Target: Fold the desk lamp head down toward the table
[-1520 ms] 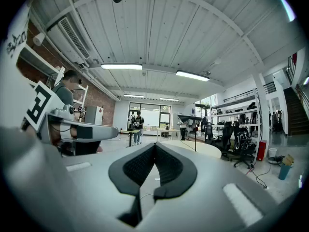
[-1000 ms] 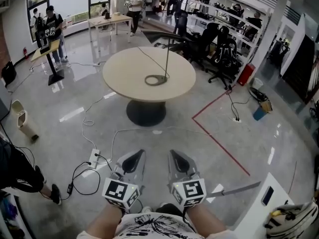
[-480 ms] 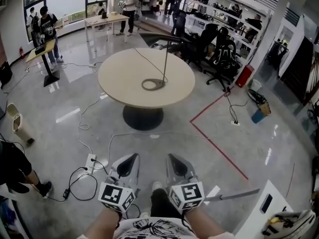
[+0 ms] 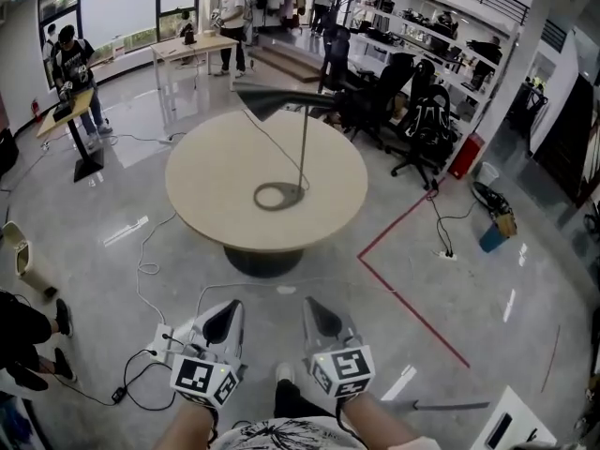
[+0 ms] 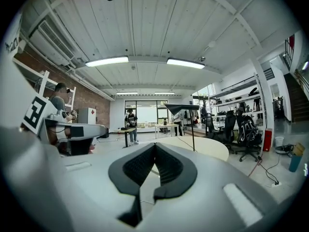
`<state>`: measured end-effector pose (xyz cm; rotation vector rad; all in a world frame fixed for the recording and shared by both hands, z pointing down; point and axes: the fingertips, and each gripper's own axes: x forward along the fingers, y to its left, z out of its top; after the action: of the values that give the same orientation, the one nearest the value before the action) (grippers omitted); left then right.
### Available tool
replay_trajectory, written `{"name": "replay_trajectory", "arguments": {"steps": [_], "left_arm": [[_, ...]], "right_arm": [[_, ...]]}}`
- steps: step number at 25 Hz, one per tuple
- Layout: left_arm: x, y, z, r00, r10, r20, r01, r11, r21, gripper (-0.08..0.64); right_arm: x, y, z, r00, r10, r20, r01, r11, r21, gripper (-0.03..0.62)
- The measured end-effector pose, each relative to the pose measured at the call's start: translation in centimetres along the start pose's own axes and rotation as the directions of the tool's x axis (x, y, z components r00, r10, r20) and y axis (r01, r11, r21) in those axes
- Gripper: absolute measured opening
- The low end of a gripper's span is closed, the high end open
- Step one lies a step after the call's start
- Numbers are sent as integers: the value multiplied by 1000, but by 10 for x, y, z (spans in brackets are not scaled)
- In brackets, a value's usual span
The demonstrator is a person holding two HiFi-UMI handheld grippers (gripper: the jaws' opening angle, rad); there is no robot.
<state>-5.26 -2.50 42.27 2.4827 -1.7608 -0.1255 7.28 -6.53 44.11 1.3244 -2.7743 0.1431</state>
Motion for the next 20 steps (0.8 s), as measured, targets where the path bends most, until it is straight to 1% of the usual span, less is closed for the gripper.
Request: {"name": "replay_trajectory", "arguments": {"steps": [5, 9, 14, 20], "left_arm": [[78, 31, 14, 1000, 17, 16, -17, 1000, 16, 5], [125, 45, 29, 999, 21, 34, -22, 1000, 21, 5], [159, 71, 39, 998, 38, 43, -40, 999, 27, 5], [205, 119, 58, 997, 36, 69, -39, 998, 42, 5]], "right_arm": [[69, -51, 20, 1000, 22, 2, -22, 1000, -4, 8], [112, -83, 43, 999, 34, 14, -34, 999, -20, 8], [156, -99, 54, 999, 51, 10, -51, 998, -28, 8], [209, -113, 69, 999, 42, 14, -41, 998, -37, 8]]}}
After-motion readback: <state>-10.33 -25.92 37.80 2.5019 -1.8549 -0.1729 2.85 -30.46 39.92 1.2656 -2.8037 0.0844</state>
